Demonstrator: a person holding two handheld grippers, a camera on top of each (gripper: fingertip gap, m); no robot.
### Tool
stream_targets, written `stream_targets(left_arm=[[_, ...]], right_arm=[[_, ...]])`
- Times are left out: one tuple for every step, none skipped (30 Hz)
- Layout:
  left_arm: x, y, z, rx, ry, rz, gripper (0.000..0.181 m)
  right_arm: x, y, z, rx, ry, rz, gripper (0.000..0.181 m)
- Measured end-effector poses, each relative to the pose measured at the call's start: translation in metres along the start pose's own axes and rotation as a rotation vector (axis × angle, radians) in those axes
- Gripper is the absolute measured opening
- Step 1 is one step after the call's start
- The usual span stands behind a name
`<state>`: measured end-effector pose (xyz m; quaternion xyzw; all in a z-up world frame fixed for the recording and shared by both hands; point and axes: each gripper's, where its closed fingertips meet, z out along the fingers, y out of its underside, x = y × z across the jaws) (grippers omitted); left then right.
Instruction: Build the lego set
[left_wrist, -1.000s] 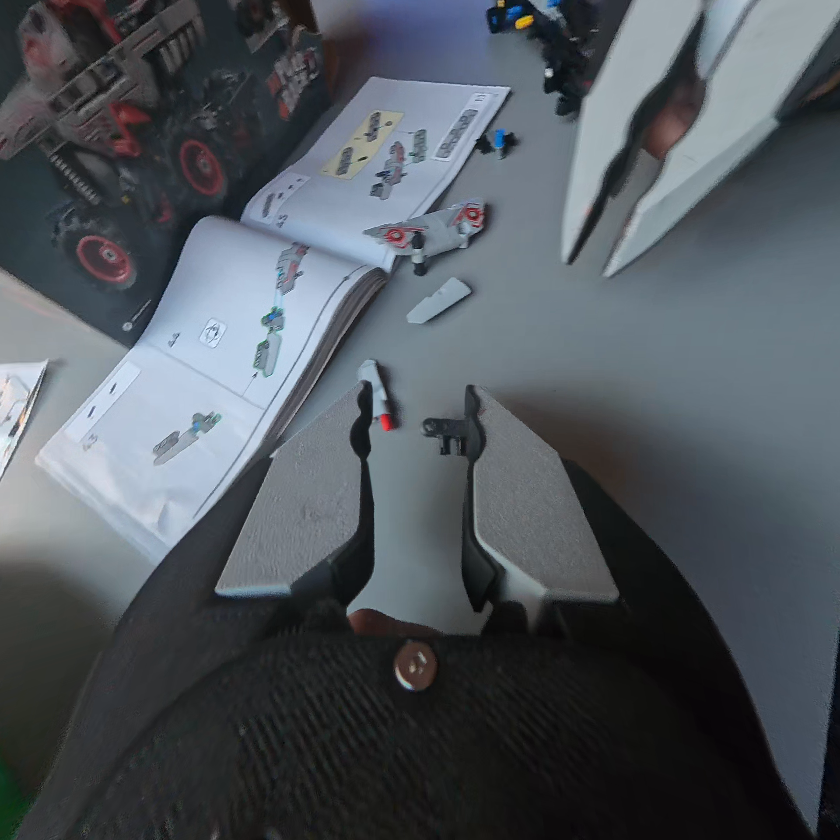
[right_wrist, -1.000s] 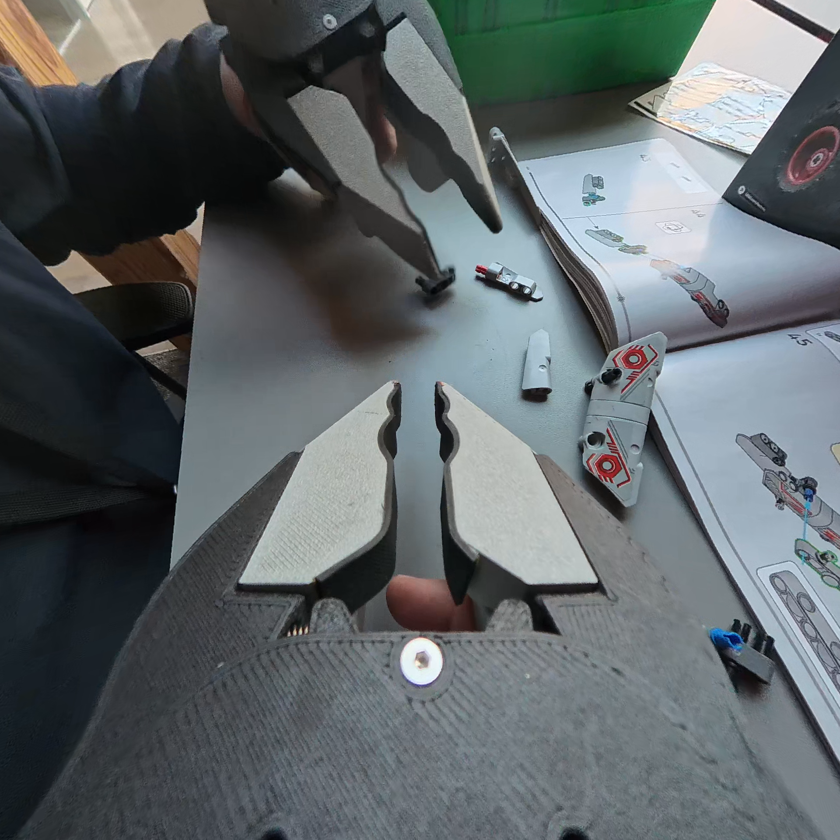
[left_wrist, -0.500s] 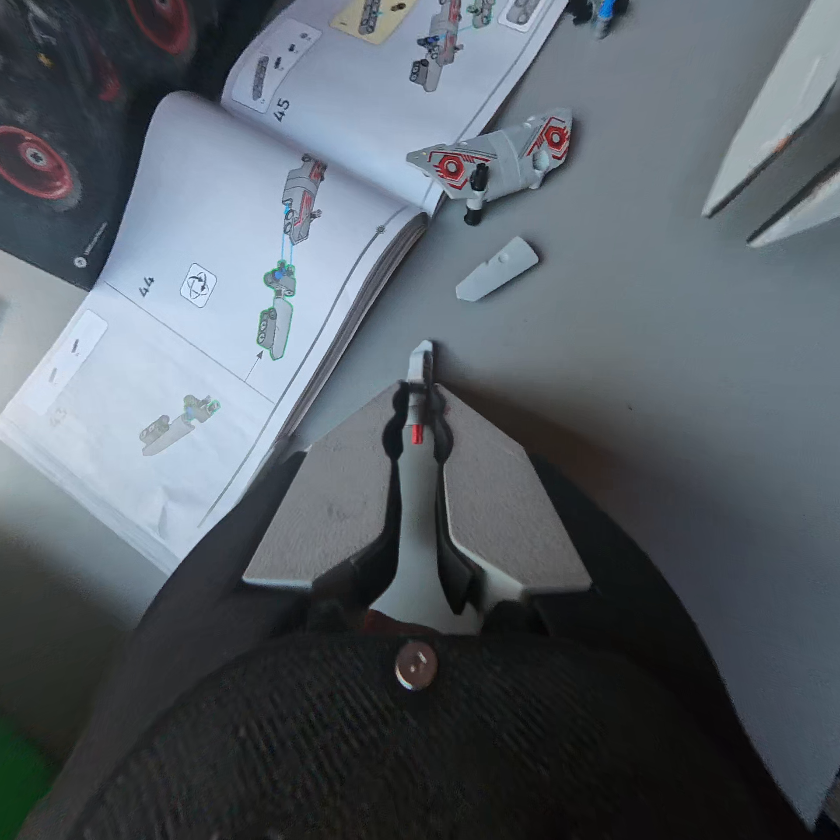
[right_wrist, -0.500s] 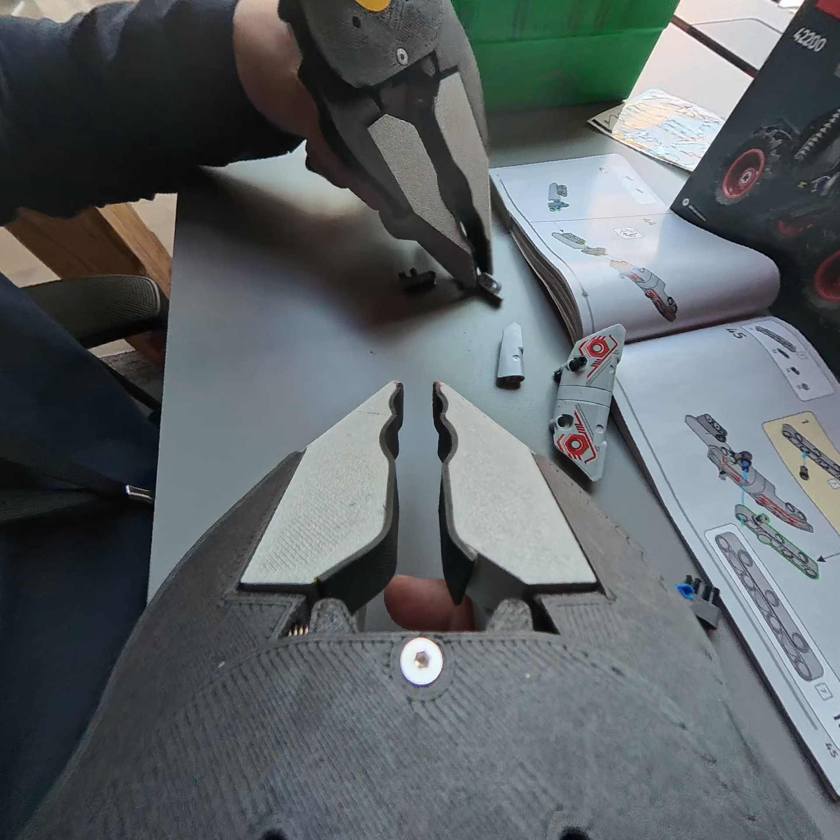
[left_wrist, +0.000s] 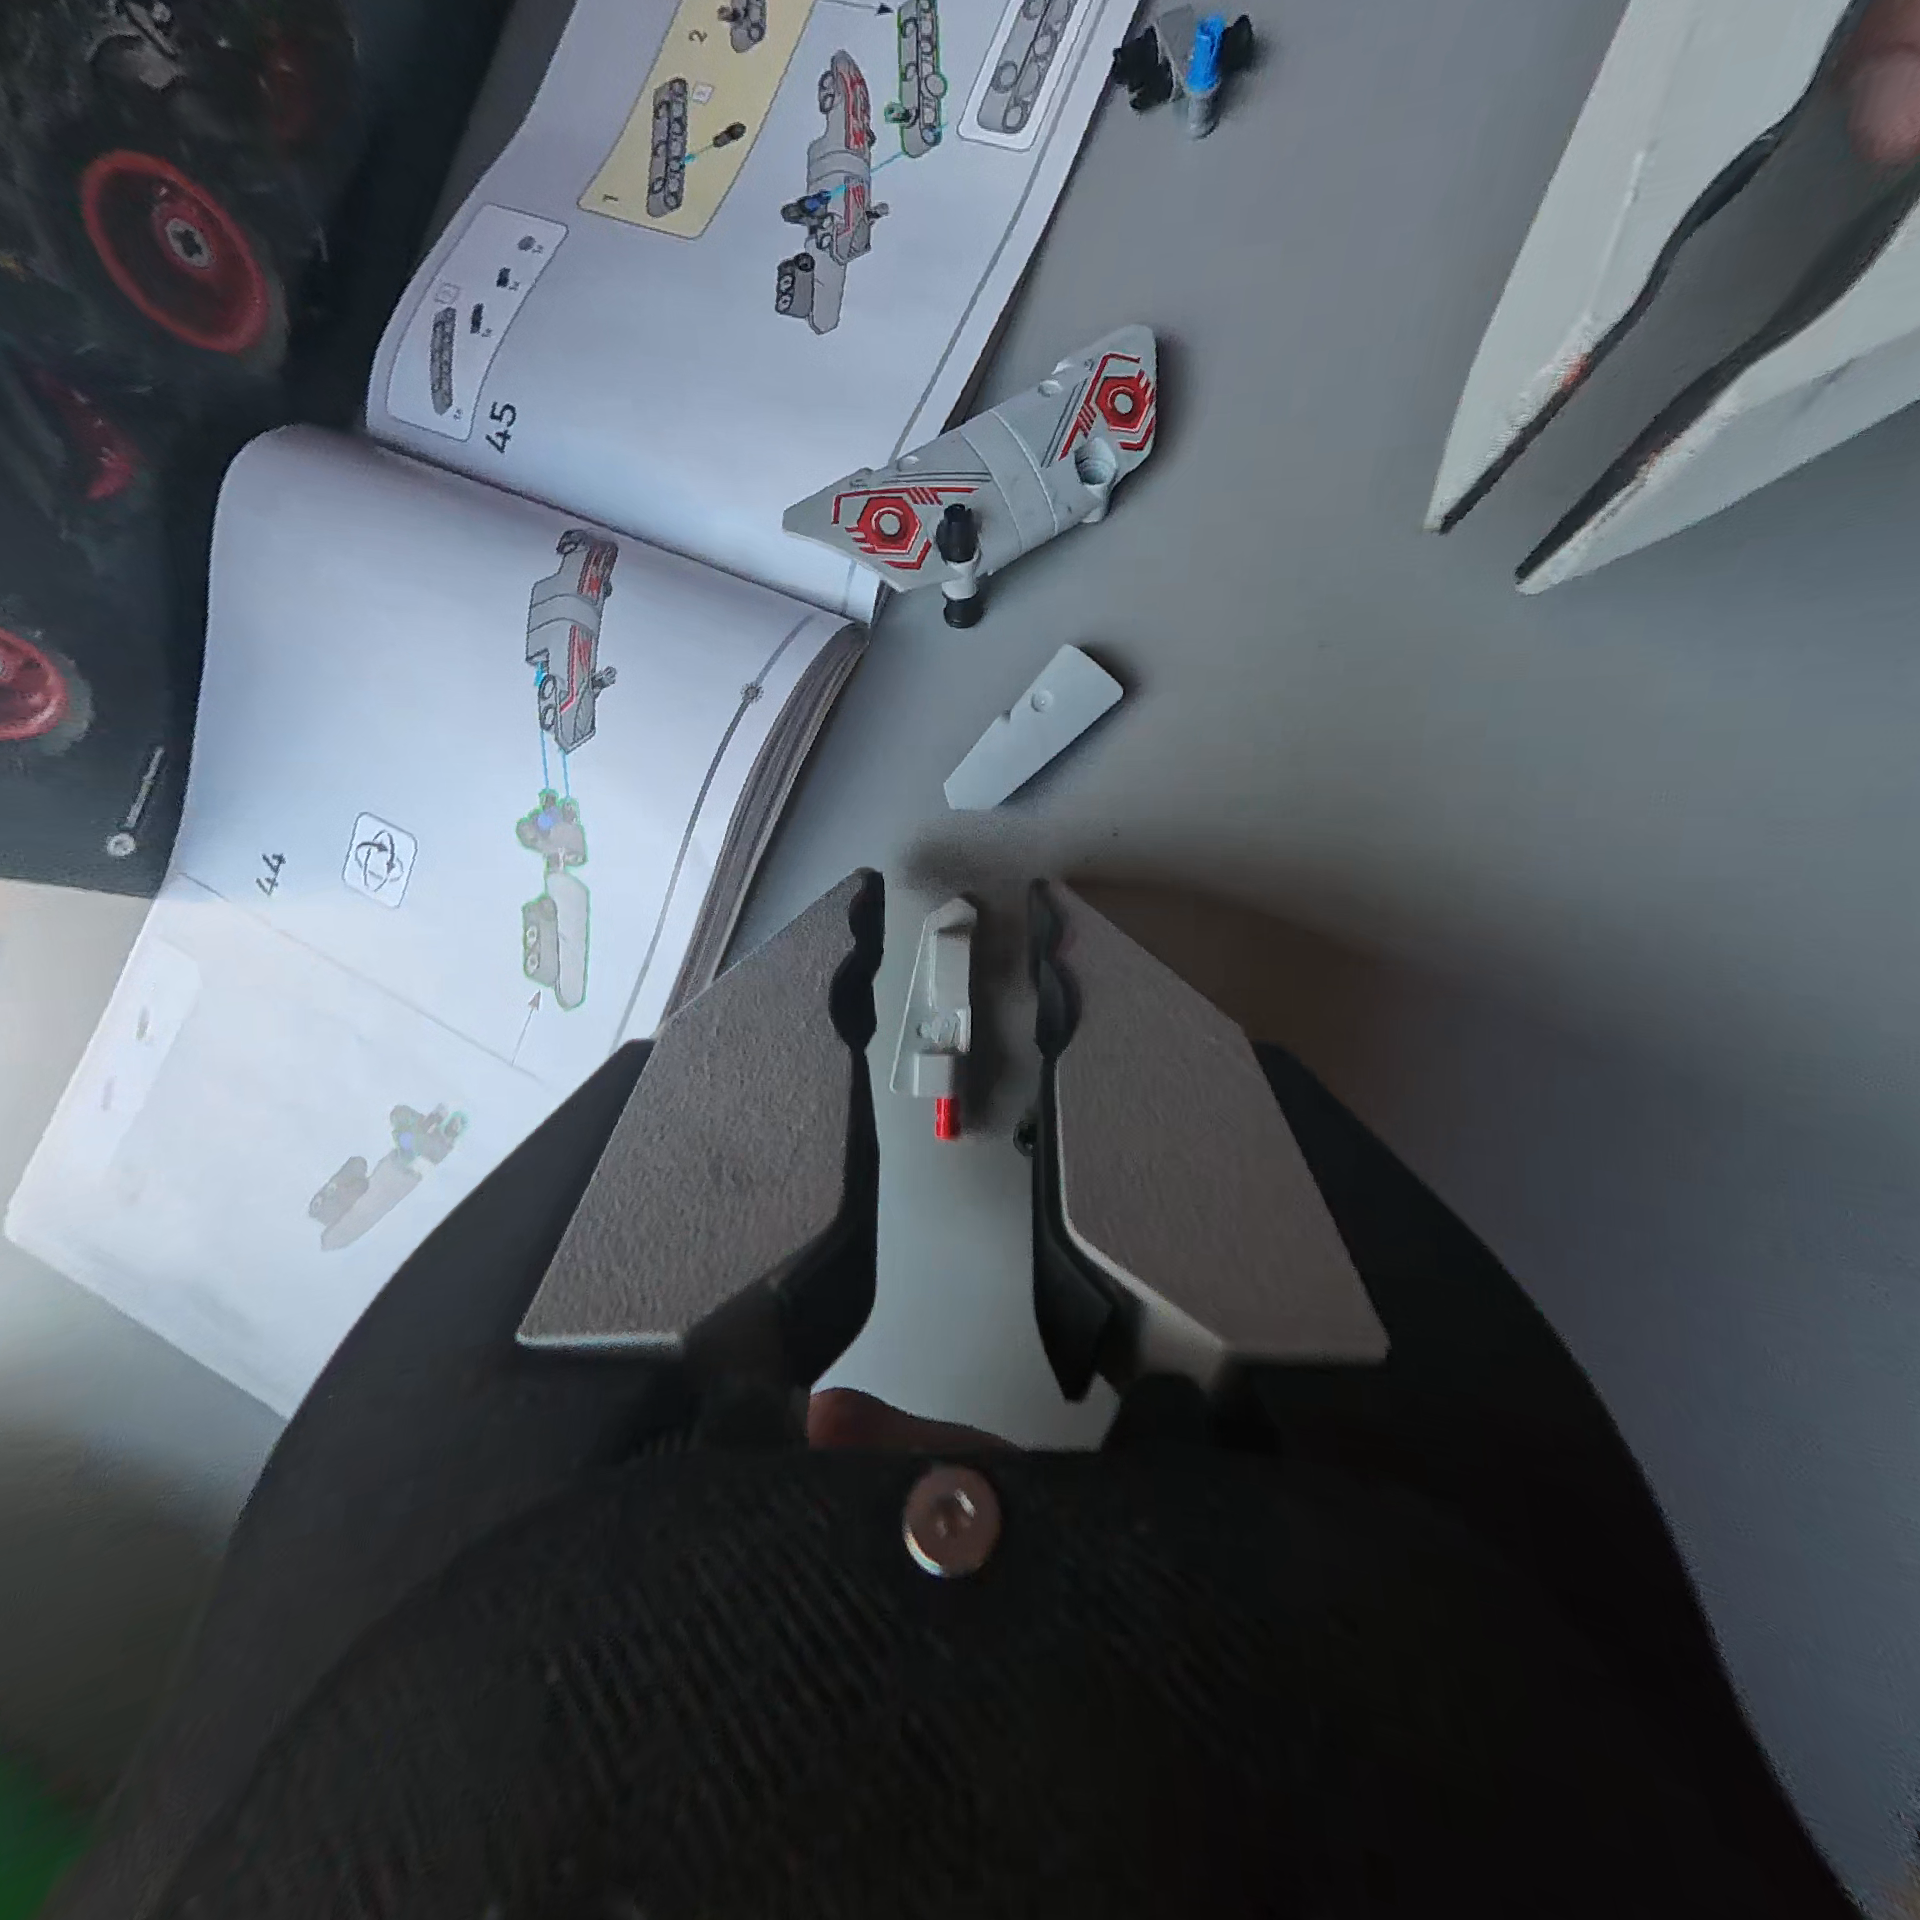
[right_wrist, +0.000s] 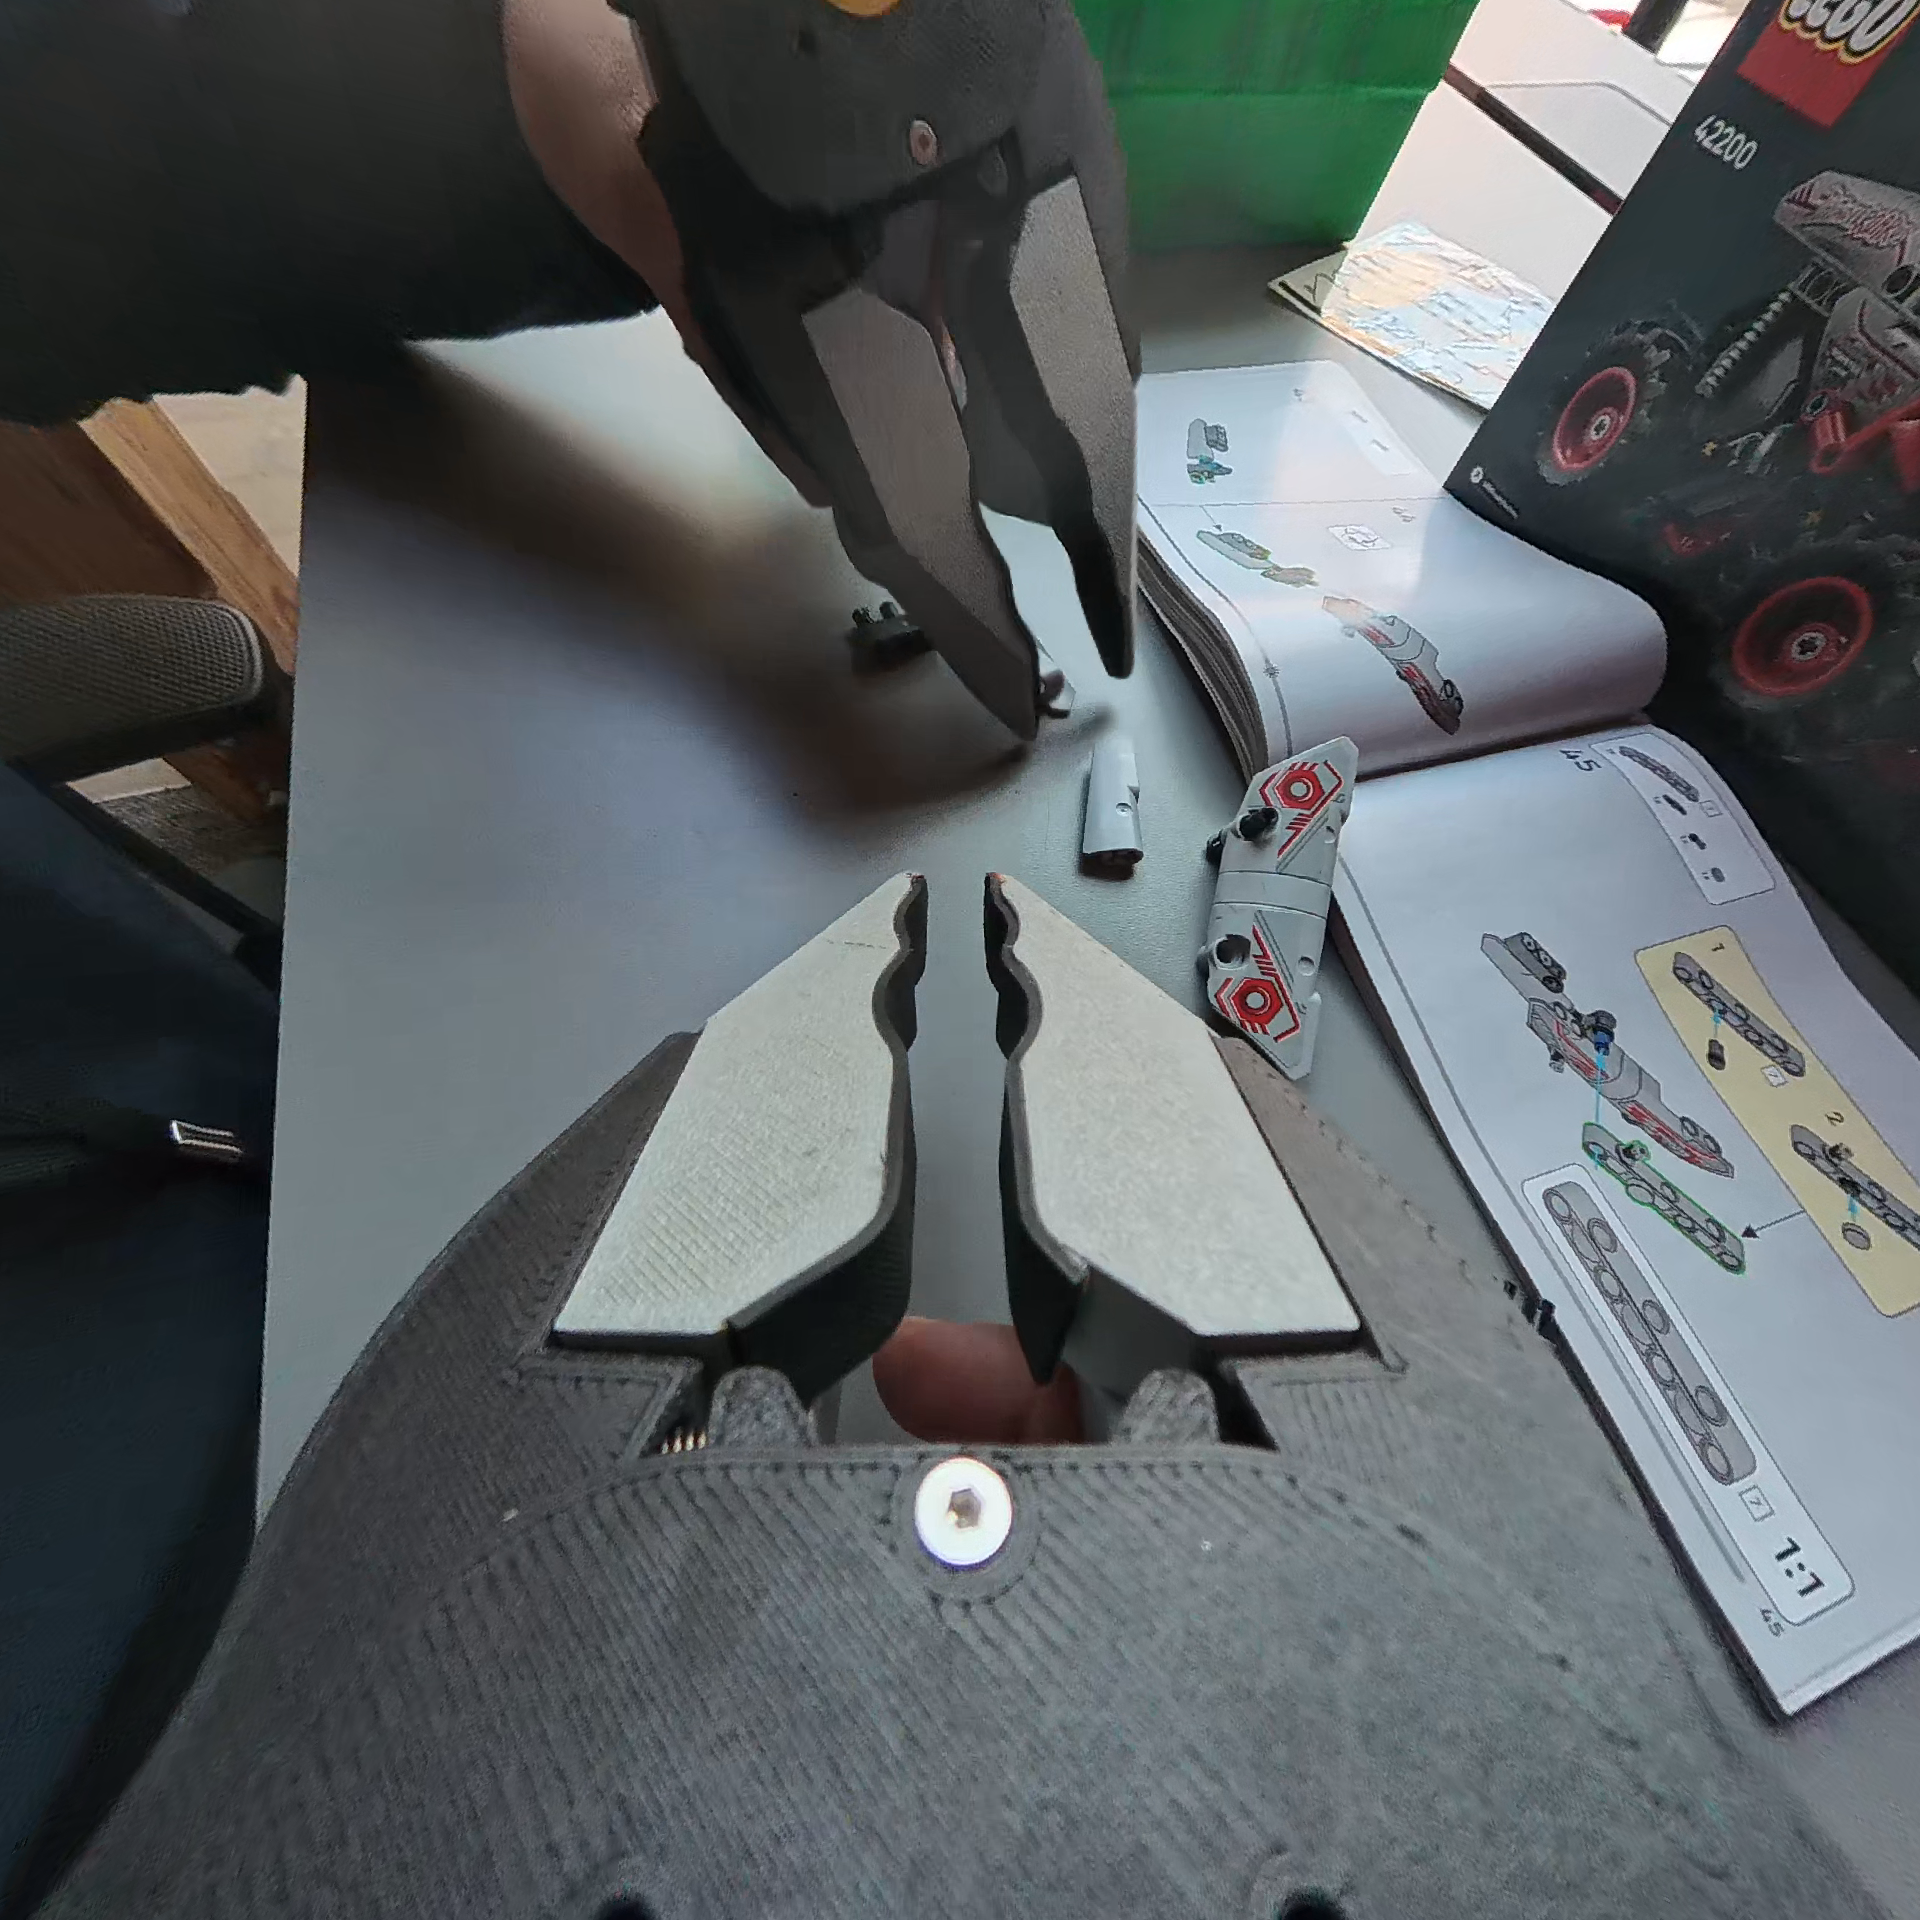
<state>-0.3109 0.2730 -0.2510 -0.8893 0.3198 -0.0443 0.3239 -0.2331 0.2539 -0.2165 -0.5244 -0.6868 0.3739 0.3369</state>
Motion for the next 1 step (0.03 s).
stream_targets(left_arm=[[0.0012, -0.0013, 0.0028, -0.006, 0.004, 0.013, 0.026]], right_arm=[[-0.0006, -0.0003, 0.0001, 0.002, -0.005, 0.003, 0.008]])
